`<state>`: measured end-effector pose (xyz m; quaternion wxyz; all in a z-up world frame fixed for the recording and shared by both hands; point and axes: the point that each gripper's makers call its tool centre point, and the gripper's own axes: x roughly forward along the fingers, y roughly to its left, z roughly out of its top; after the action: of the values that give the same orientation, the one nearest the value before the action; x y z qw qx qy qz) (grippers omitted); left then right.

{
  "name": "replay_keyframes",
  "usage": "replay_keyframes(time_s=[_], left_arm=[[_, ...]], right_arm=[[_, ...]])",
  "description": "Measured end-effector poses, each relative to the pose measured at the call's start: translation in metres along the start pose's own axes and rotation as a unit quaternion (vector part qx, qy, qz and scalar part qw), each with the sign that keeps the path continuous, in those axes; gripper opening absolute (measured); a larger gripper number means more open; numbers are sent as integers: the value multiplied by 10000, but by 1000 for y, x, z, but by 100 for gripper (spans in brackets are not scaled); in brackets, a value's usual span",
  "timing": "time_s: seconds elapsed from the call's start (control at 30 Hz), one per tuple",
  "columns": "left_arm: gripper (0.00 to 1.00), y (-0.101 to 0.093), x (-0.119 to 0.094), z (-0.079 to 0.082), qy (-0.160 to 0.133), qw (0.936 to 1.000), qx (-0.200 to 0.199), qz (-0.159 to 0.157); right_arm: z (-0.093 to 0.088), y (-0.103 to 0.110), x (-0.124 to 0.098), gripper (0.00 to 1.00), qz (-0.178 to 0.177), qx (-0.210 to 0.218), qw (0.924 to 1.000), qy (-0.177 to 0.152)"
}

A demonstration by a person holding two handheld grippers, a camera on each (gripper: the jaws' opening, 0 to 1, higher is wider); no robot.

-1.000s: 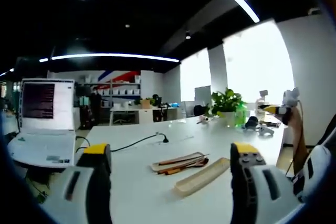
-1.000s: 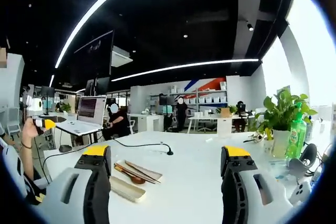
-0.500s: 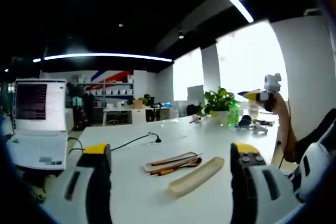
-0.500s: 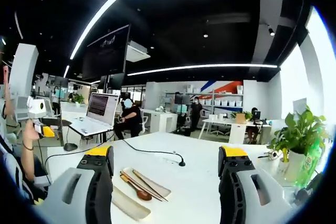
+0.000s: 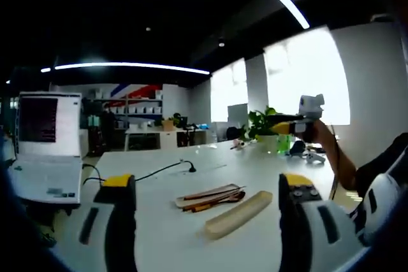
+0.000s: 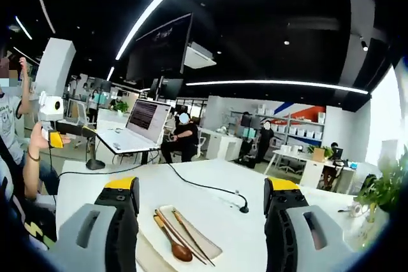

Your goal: Arrange the utensils inside the cutlery case until each visible utensil rests in its matching compartment.

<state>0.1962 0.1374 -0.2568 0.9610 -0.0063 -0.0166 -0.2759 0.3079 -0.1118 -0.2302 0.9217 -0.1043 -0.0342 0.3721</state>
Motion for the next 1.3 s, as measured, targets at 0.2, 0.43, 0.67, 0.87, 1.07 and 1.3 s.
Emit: replay_keyframes(time_s=[0.2, 0.43, 0.67, 0.87, 1.07, 1.3], left_arm=[[98, 1, -1, 0, -22, 10000, -52, -15], [97, 5, -1, -2, 28, 10000, -74, 39], [97, 10, -1, -4, 83, 9997, -177, 131], [97, 11, 0, -4, 96, 9997, -171, 117], [95, 9, 1, -5, 138, 9998, -167, 44], [95, 2, 1, -8, 171, 9997, -185, -31]], right_arm=[[-16, -8, 33, 85, 104, 36, 9999, -40], [-60, -21, 58, 61, 277, -234, 9942, 1012], [-93, -25, 80, 62, 443, -309, 9861, 1570], [-127, -20, 97, 47, 731, -576, 9723, 2145], [-150, -6, 109, 31, 1103, -618, 9622, 2412], [-182, 8, 117, 31, 1346, -876, 9398, 3016]])
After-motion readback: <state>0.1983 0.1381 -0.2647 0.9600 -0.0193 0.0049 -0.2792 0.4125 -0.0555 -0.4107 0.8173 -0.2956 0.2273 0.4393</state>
